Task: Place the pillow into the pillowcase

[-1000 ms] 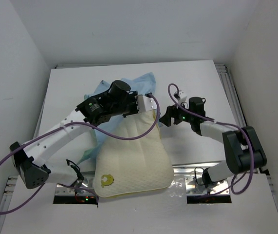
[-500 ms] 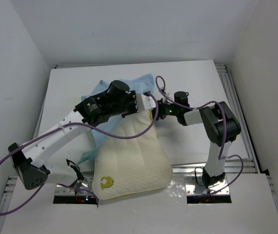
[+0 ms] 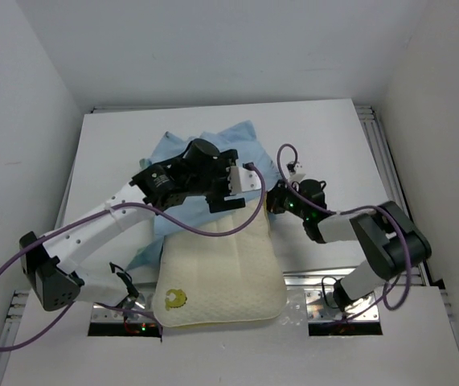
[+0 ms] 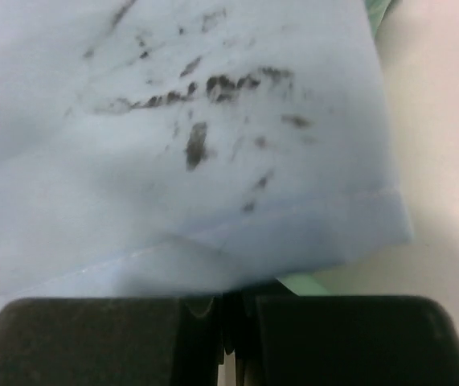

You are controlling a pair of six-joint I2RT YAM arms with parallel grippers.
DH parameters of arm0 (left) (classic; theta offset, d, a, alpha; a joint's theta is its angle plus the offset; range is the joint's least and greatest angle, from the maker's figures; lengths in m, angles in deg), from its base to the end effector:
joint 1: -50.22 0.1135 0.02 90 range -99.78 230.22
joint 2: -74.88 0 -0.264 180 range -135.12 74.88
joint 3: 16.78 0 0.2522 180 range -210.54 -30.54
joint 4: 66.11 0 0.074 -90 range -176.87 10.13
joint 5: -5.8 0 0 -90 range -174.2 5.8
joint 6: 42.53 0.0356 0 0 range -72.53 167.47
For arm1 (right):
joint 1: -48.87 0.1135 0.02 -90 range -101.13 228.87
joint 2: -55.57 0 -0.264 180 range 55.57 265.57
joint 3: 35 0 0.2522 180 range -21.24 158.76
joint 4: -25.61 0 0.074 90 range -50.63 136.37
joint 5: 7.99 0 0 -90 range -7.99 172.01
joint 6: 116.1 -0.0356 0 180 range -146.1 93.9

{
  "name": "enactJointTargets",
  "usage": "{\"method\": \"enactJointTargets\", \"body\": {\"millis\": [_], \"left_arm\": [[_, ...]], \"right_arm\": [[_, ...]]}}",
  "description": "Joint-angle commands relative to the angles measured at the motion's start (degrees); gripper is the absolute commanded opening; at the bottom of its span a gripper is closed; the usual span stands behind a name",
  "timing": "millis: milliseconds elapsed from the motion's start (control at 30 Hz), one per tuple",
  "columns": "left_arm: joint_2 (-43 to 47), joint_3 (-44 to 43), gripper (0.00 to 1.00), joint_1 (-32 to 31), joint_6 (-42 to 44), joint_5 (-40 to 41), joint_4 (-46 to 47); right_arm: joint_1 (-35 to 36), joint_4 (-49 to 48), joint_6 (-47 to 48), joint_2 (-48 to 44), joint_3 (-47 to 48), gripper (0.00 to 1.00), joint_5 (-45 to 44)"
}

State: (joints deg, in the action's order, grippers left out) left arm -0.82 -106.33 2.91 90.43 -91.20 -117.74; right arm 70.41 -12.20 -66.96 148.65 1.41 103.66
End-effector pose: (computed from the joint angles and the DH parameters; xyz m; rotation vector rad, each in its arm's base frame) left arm 0.1908 -0.2132 0.3627 1.6272 1.5253 -0.1777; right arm 0.2501 0.1129 0.1318 0.0664 2.0298 1.0745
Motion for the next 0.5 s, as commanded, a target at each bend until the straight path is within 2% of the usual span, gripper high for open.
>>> {"method": "enactJointTargets", "body": {"millis": [0, 67, 100, 133, 200, 233, 333, 400, 467], "left_arm": [[-0.1, 0.0, 0.82, -2.3, -0.5, -8.6, 4.3], [-1.3, 0.0, 0.81, -4.3, -5.1, -10.3, 7.8], [-1.9, 0.0, 0.76, -4.8, -7.1, -11.2, 8.4], [-3.6, 0.0, 0.59, -6.0, -10.8, -12.1, 9.0], [-5.8, 0.4, 0.46, -6.8, -16.5, -13.0, 11.0], [-8.3, 0.5, 0.46, -7.1, -22.2, -13.2, 11.6], [-13.6, -0.8, 0.47, -7.5, -30.8, -9.1, 10.0], [-14.3, -0.2, 0.45, -8.0, -34.4, -5.8, 9.5], [-13.4, 2.6, 0.47, -9.3, -39.3, -1.9, 13.2]], "right_arm": [[3.8, 2.1, -0.9, -8.7, -0.1, 0.00, -19.8], [4.0, 3.8, -3.7, -11.0, -1.4, 0.00, -21.6], [4.1, 3.1, -7.0, -11.4, -2.2, 0.00, -23.1], [4.2, 1.7, -8.5, -11.9, -3.9, 0.00, -25.2], [5.7, 1.7, -10.8, -13.7, -5.0, 0.00, -28.2], [6.4, 3.7, -10.6, -14.4, -5.2, 0.00, -31.4], [7.6, 7.4, -10.7, -16.4, -4.6, 0.00, -33.0], [7.6, 8.2, -11.3, -17.4, -4.6, 0.00, -33.5], [7.7, 10.2, -11.6, -18.9, -4.4, 0.00, -35.7]]}}
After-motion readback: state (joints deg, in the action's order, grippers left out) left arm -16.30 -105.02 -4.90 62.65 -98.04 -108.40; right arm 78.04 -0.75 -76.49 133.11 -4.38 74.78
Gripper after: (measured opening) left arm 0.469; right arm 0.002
